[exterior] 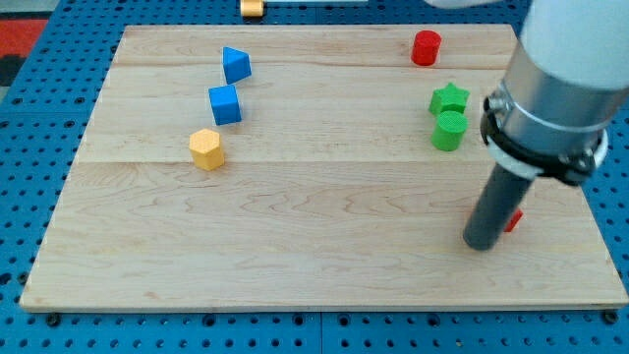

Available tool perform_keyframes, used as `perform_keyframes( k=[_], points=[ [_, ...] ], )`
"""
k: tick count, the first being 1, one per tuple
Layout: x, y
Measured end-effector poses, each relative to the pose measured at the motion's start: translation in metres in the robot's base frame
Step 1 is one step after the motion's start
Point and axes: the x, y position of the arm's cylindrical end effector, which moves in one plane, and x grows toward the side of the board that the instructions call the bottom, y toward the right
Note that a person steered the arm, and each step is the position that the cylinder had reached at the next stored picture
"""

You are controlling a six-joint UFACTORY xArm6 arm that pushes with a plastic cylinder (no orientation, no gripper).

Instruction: Move the red star towards the green circle

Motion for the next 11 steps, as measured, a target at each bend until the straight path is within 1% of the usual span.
perform_keyframes(
  k=[1, 2, 3, 5, 6, 7, 8, 10, 11],
  points=[
    [0.031, 0.012],
    [0.019, 0.053],
    [-0.007, 0.063],
    [-0.037, 0.040],
    [-0.038, 0.037],
    [-0.018, 0.039],
    [-0.021, 0.034],
    [-0.103, 0.033],
    [-0.104, 0.046]
  ],
)
